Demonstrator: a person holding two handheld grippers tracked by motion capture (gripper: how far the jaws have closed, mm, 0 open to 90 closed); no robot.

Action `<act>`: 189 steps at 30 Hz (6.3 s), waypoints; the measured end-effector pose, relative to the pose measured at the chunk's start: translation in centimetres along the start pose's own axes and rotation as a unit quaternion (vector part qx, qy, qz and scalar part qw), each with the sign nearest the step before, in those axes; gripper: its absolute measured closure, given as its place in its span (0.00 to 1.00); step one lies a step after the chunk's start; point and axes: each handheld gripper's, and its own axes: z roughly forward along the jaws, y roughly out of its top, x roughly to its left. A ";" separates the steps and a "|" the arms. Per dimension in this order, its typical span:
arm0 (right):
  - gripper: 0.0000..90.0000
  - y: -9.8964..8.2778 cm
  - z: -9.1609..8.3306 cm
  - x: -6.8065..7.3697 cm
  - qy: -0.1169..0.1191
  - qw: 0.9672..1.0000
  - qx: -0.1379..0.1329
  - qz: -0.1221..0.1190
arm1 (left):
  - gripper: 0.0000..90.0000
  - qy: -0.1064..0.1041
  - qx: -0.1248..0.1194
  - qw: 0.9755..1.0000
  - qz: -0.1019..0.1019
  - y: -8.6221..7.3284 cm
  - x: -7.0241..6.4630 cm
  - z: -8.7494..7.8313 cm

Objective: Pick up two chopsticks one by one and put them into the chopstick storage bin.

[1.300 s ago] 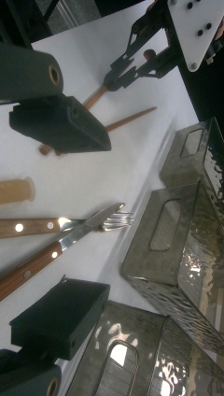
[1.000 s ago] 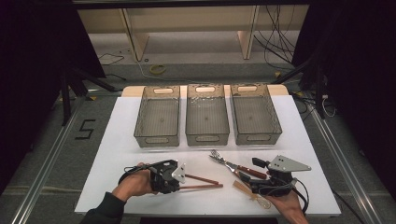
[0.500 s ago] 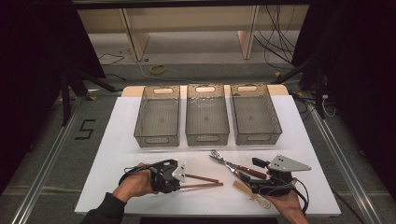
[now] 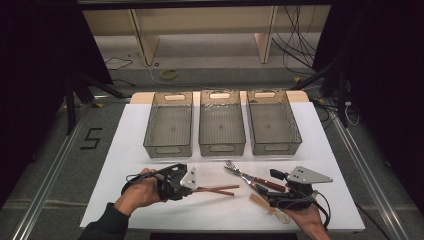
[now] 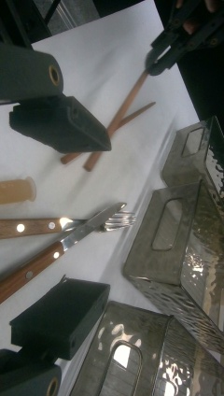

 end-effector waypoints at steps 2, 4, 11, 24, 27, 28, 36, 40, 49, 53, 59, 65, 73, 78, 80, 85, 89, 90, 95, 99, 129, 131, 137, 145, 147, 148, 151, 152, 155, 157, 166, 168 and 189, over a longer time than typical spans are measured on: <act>0.30 0.0 0.0 0.0 0.000 1.000 0.000 0.000 | 0.94 0.011 -0.003 1.000 -0.011 -0.1 0.6 -0.7; 0.30 0.0 0.0 0.0 0.000 1.000 -0.001 0.000 | 0.93 0.025 -0.014 0.999 -0.026 -0.2 1.2 -1.5; 0.30 0.0 0.0 0.0 0.000 1.000 -0.001 0.000 | 0.94 0.087 -0.025 0.994 -0.066 -0.5 4.2 -4.3; 0.30 0.0 0.0 -0.1 -0.001 1.000 -0.002 0.001 | 0.94 0.169 -0.064 0.955 -0.235 -3.8 13.2 -5.3; 0.30 0.0 0.0 -0.1 0.000 1.000 -0.001 0.002 | 0.94 0.172 -0.073 0.946 -0.265 -4.3 14.8 -5.3; 0.30 0.0 0.0 -0.1 0.000 1.000 -0.001 0.002 | 0.93 0.171 -0.077 0.942 -0.278 -4.4 15.2 -5.2; 0.30 0.0 -0.1 -0.1 0.001 1.000 -0.003 0.002 | 0.94 0.166 -0.066 0.925 -0.334 -4.9 18.3 -3.8; 0.30 0.0 -0.1 -0.2 0.002 1.000 -0.004 0.003 | 0.93 0.160 -0.066 0.916 -0.363 -5.4 19.3 -2.8; 0.30 0.0 -0.1 -0.3 0.004 1.000 -0.005 0.004 | 0.93 0.152 -0.068 0.901 -0.401 -6.5 20.7 -1.0; 0.30 0.0 -0.2 -0.3 0.004 1.000 -0.005 0.005 | 0.93 0.153 -0.072 0.895 -0.413 -7.1 21.1 -0.7; 0.30 0.0 -0.1 -0.3 0.004 1.000 -0.004 0.004 | 0.93 0.146 -0.079 0.888 -0.429 -7.4 21.2 -0.1; 0.30 0.0 -0.2 -0.2 0.004 1.000 -0.005 0.003 | 0.93 0.147 -0.082 0.880 -0.443 -7.7 21.3 0.8; 0.30 -0.1 -0.2 -0.3 0.004 1.000 -0.003 0.005 | 0.61 0.139 -0.107 0.877 -0.447 -7.6 21.2 1.1; 0.30 0.0 -0.2 -0.2 0.004 1.000 -0.004 0.006 | 0.46 0.131 -0.140 0.887 -0.420 -6.8 20.4 -0.3; 0.30 0.0 -0.2 -0.3 0.004 1.000 -0.004 0.006 | 0.42 0.127 -0.154 0.891 -0.409 -6.5 19.7 -0.9; 0.30 0.0 -0.2 -0.2 0.004 1.000 -0.004 0.006 | 0.37 0.111 -0.175 0.910 -0.358 -5.4 17.5 -2.3; 0.30 0.0 -0.2 -0.2 0.004 1.000 -0.004 0.004 | 0.33 0.096 -0.176 0.929 -0.312 -4.2 15.2 -2.5; 0.30 0.0 -0.2 -0.2 0.004 1.000 -0.005 0.004 | 0.32 0.091 -0.177 0.931 -0.305 -4.0 14.7 -2.4; 0.30 0.0 -0.2 -0.2 0.003 1.000 -0.004 0.005 | 0.31 0.074 -0.184 0.943 -0.266 -3.4 12.5 -2.5; 0.30 0.0 -0.2 -0.2 0.003 1.000 -0.005 0.005 | 0.31 0.059 -0.182 0.952 -0.239 -3.2 10.9 -2.2; 0.30 0.0 -0.2 -0.1 0.005 1.000 -0.001 0.000 | 0.38 -0.037 0.001 0.994 -0.104 -0.8 5.9 3.9; 0.30 0.0 -0.2 -0.1 0.005 1.000 -0.001 -0.001 | 0.40 -0.040 0.018 0.994 -0.099 -0.8 5.7 4.4; 0.30 0.0 -0.3 -0.1 0.005 1.000 -0.001 0.001 | 0.47 -0.054 0.041 0.993 -0.094 -1.0 5.7 5.3; 0.30 0.0 -0.2 -0.1 0.006 1.000 0.000 0.001 | 0.57 -0.066 0.052 0.993 -0.083 -0.8 5.5 6.1; 0.30 0.0 -0.2 -0.1 0.006 1.000 0.000 0.000 | 0.59 -0.067 0.051 0.993 -0.087 -0.8 5.4 6.4; 0.30 0.0 -0.2 -0.1 0.006 1.000 0.000 0.000 | 0.60 -0.068 0.052 0.993 -0.085 -0.8 5.4 6.5; 0.30 0.0 -0.2 -0.1 0.006 1.000 0.000 -0.001 | 0.64 -0.074 0.058 0.992 -0.084 -0.8 5.4 6.7; 0.30 0.0 -0.2 -0.1 0.006 1.000 0.000 -0.001 | 0.65 -0.077 0.061 0.992 -0.080 -0.9 5.4 6.8; 0.30 0.0 -0.2 -0.1 0.006 1.000 0.000 0.000 | 0.71 -0.077 0.073 0.991 -0.082 -0.9 5.4 7.0; 0.30 0.0 -0.2 -0.1 0.006 1.000 0.000 0.000 | 0.72 -0.079 0.079 0.990 -0.082 -0.9 5.4 7.1; 0.30 0.0 -0.2 -0.1 0.004 1.000 0.000 0.000 | 0.86 -0.080 0.094 0.990 -0.067 -0.5 4.9 7.1; 0.30 0.0 -0.2 -0.2 0.004 1.000 0.000 0.000 | 0.88 -0.083 0.092 0.990 -0.061 -0.5 4.8 7.1; 0.30 0.0 -0.2 -0.3 0.004 1.000 0.000 0.000 | 0.93 -0.080 0.063 0.993 -0.051 -1.0 5.2 5.5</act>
